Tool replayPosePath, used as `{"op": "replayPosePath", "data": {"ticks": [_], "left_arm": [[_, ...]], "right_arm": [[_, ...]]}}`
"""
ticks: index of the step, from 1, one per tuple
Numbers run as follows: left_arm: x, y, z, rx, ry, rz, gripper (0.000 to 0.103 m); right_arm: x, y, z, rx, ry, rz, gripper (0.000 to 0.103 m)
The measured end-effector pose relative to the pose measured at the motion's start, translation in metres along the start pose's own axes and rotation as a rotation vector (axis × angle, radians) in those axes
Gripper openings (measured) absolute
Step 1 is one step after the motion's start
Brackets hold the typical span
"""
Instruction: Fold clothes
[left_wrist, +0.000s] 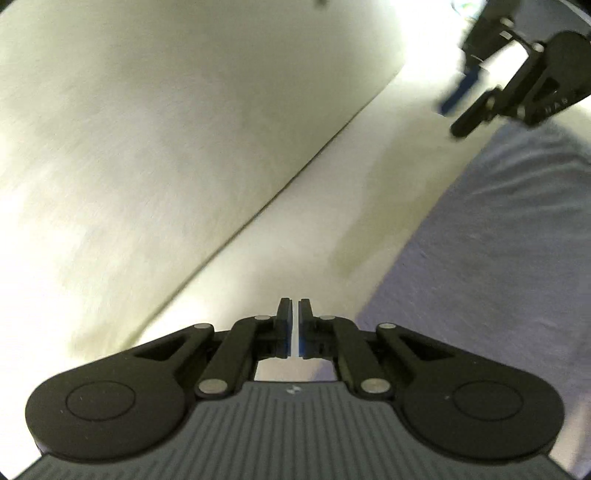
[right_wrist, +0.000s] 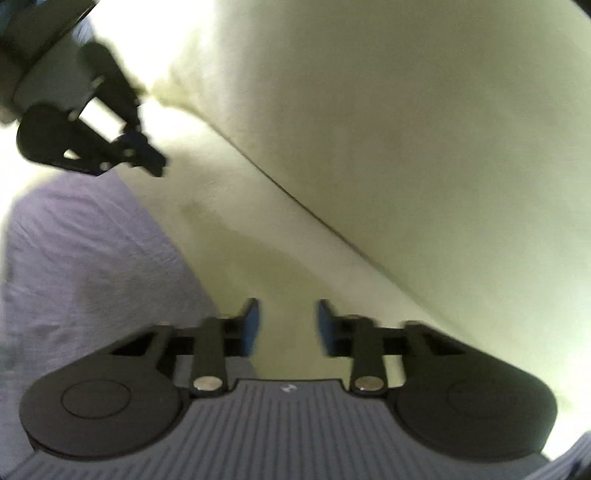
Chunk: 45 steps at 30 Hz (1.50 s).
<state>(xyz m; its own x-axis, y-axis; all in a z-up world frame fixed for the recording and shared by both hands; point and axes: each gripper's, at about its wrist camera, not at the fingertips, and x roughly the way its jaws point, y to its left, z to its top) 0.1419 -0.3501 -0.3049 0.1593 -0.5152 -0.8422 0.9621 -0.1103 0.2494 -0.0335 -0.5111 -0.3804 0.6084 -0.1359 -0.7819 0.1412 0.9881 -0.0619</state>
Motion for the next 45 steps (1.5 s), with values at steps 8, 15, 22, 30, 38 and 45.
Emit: {"op": "replayPosePath", "data": {"ticks": [8,15,22,30,38,45], "left_arm": [[0.045,-0.055,-0.011,-0.052,0.027,-0.088,0.017],[0.019,-0.017,-0.056,-0.179,0.097,0.086,0.013],[-0.084,-0.085,-0.085,-0.350,0.051,-0.036,0.013],[-0.121,-0.191,-0.153,-0.517,0.187,-0.045,0.014],[-0.209,-0.124,-0.215,-0.702,0.361,0.213,0.015],[-0.231,-0.115,-0.190,-0.528,0.191,0.163,0.026]], "right_arm": [[0.013,0.037,-0.020,-0.016,0.063,0.004,0.003],[-0.017,-0.022,-0.055,0.149,0.109,-0.246,0.013],[-0.085,0.042,-0.063,0.232,0.020,-0.040,0.013],[-0.099,0.124,-0.125,0.281,0.134,0.040,0.013],[-0.155,0.093,-0.184,0.329,0.261,-0.142,0.015],[-0.150,0.144,-0.137,0.242,0.132,0.022,0.023]]}}
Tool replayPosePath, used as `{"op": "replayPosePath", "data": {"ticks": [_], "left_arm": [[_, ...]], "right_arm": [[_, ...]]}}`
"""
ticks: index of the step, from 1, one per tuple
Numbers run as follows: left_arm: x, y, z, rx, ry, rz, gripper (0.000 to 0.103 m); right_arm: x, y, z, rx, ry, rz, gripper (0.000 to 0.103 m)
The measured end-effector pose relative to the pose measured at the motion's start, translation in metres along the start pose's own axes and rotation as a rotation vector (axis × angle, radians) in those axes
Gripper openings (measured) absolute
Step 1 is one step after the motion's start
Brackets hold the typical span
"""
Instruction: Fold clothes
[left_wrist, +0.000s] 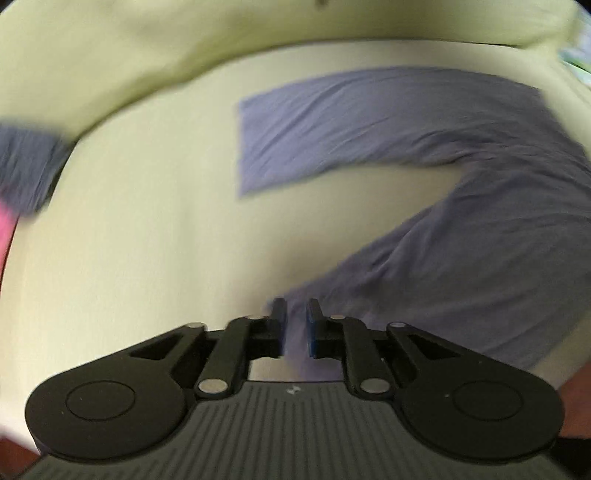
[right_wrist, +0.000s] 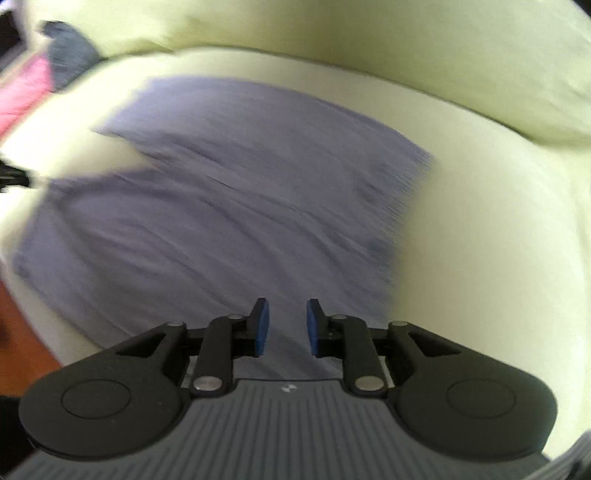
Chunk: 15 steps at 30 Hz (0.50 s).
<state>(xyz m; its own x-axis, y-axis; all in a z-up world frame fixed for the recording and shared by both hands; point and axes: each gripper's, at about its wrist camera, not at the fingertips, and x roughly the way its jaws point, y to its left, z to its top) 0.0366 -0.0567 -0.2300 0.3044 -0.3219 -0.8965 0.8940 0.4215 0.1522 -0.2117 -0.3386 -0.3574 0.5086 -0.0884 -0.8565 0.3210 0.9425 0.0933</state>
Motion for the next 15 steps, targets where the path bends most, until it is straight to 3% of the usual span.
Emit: {"op": "replayPosePath", "data": {"ticks": [3,6,10,12,15], "left_arm": [[0.029,0.000,0.008,0.167,-0.001,-0.082,0.026],[0.080,-0.019,0.014,0.348,0.002,-0.114,0.026],[0.142,-0.034,0.019,0.460,0.004,-0.167,0.023],[0.144,-0.033,0.016,0.512,-0.008,-0.197,0.000],[0.144,-0.031,0.012,0.557,-0.021,-0.238,0.000]], "right_arm": [[0.017,0.040,0.028,-0.121,-0.044,0.134,0.023],[0.036,0.070,0.053,-0.236,-0.061,0.204,0.023],[0.061,0.109,0.086,-0.364,-0.072,0.268,0.026],[0.068,0.118,0.095,-0.397,-0.072,0.281,0.029],[0.081,0.126,0.106,-0.461,-0.040,0.269,0.029]]}}
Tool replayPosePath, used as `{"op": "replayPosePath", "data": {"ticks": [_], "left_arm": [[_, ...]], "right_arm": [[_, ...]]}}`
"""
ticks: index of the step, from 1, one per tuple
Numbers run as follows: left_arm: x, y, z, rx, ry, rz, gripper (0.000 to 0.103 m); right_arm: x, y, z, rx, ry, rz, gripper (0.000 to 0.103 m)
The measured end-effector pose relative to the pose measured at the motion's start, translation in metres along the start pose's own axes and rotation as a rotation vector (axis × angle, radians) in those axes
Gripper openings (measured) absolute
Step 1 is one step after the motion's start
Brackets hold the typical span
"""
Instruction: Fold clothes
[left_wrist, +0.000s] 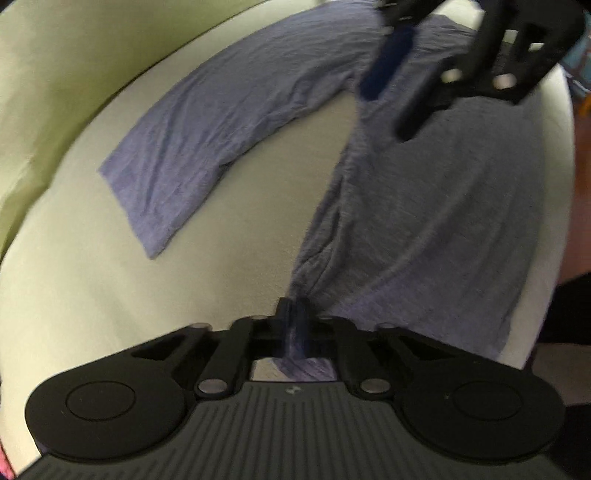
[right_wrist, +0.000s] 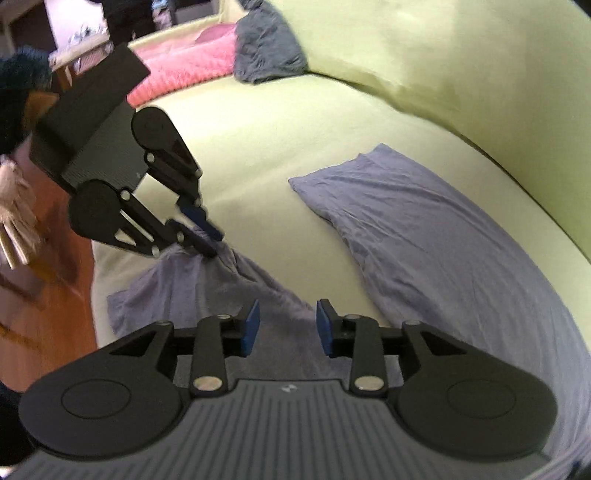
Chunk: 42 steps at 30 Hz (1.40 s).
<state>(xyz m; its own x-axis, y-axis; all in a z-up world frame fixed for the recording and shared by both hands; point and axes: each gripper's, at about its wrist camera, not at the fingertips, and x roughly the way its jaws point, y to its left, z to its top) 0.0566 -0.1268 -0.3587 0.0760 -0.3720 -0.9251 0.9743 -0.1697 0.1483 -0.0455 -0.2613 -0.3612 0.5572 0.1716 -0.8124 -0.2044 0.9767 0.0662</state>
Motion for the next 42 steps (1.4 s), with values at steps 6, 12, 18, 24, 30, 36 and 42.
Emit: {"op": "replayPosePath", "data": {"ticks": [6,12,18,24,30,36,42], "left_arm": [[-0.004,0.006,-0.008,-0.029,-0.075,-0.004,0.000],[-0.003,0.020,-0.027,-0.132,-0.086,0.014,0.000],[0.013,0.021,-0.018,-0.143,-0.046,0.019,0.000],[0.024,0.034,-0.012,-0.186,-0.022,0.061,0.028],[0.005,0.063,-0.026,-0.428,0.013,0.164,0.033],[-0.035,0.027,-0.048,-0.563,0.006,0.085,0.032],[-0.031,-0.073,-0.038,-0.208,0.016,-0.014,0.033]], "right_arm": [[0.009,-0.012,0.012,-0.112,0.066,0.015,0.029],[0.028,-0.016,0.015,-0.208,0.144,0.069,0.021],[0.037,-0.015,0.010,-0.239,0.163,0.091,0.000],[0.036,-0.025,0.009,-0.192,0.147,0.046,0.000],[0.023,-0.027,0.012,-0.066,0.066,-0.095,0.038],[-0.024,0.019,-0.013,0.037,0.040,-0.060,0.037],[-0.021,0.097,-0.055,-0.024,0.153,0.028,0.034]]}}
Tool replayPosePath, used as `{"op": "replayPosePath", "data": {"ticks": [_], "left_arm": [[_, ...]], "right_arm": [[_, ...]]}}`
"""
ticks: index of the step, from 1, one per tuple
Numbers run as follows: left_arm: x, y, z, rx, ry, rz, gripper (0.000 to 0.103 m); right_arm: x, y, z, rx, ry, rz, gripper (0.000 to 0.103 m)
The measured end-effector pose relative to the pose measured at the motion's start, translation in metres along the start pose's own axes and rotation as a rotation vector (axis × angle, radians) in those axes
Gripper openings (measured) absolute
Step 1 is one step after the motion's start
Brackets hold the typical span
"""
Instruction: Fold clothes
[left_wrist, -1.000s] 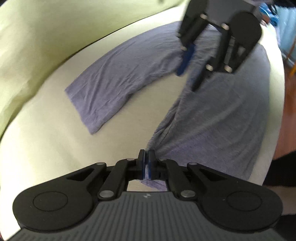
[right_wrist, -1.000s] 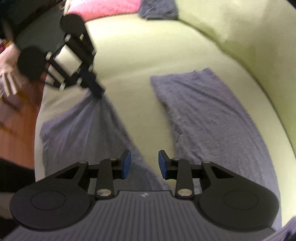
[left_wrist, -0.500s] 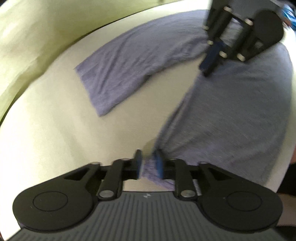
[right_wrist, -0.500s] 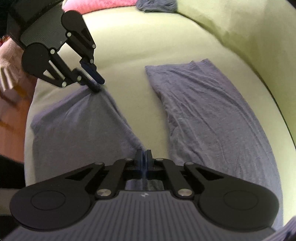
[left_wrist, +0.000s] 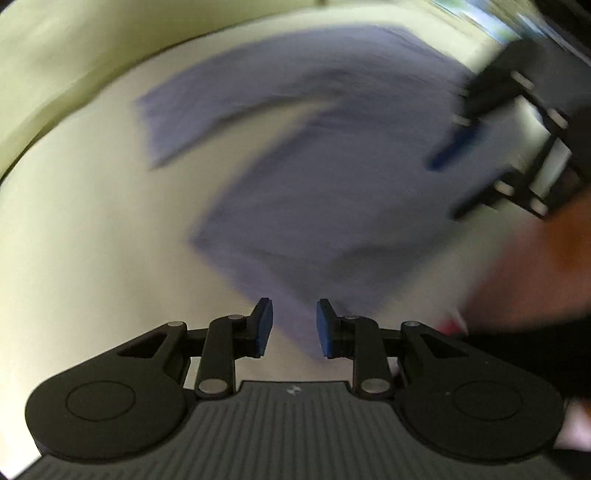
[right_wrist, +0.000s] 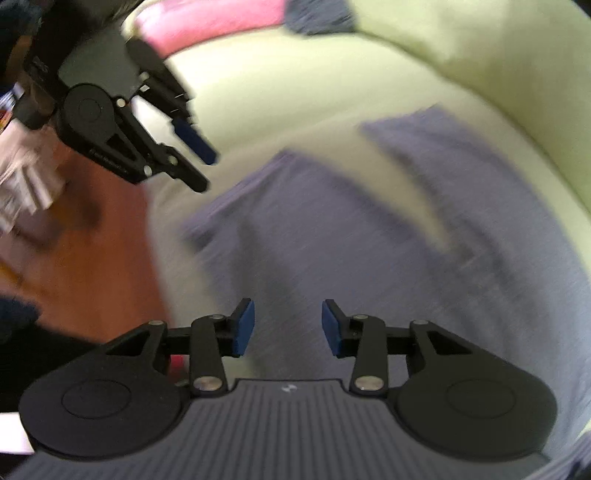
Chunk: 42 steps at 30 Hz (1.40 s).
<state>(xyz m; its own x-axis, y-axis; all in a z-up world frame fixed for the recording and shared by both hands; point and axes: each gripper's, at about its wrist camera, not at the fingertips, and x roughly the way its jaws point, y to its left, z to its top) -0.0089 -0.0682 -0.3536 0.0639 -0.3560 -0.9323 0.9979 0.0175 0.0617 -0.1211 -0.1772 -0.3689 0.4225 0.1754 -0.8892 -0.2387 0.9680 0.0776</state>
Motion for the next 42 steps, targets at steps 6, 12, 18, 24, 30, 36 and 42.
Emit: {"op": "replayPosePath", "data": {"ticks": [6,12,18,24,30,36,42], "left_arm": [[0.021,-0.008,-0.004,0.104,0.034,0.012,0.032],[0.034,-0.007,-0.009,0.187,0.047,-0.018,0.032],[0.049,-0.015,-0.011,0.240,0.053,0.006,0.032],[0.053,-0.023,-0.015,0.300,0.025,0.024,0.000],[0.058,-0.028,-0.023,0.333,0.060,0.052,0.000],[0.050,-0.031,-0.029,0.371,0.107,0.095,0.002],[0.025,-0.005,-0.028,0.136,0.142,0.095,0.004]], "right_arm": [[0.007,0.007,-0.016,0.055,0.035,-0.038,0.034],[0.015,0.005,-0.025,-0.004,0.054,-0.081,0.030],[0.022,0.012,-0.029,-0.081,0.056,-0.120,0.021],[0.029,0.018,-0.028,-0.129,0.046,-0.148,0.001],[0.027,0.026,-0.030,-0.115,0.047,-0.130,0.000],[0.024,0.026,-0.026,-0.053,0.061,-0.126,0.021],[-0.014,0.010,-0.029,0.152,0.031,-0.199,0.024]]}}
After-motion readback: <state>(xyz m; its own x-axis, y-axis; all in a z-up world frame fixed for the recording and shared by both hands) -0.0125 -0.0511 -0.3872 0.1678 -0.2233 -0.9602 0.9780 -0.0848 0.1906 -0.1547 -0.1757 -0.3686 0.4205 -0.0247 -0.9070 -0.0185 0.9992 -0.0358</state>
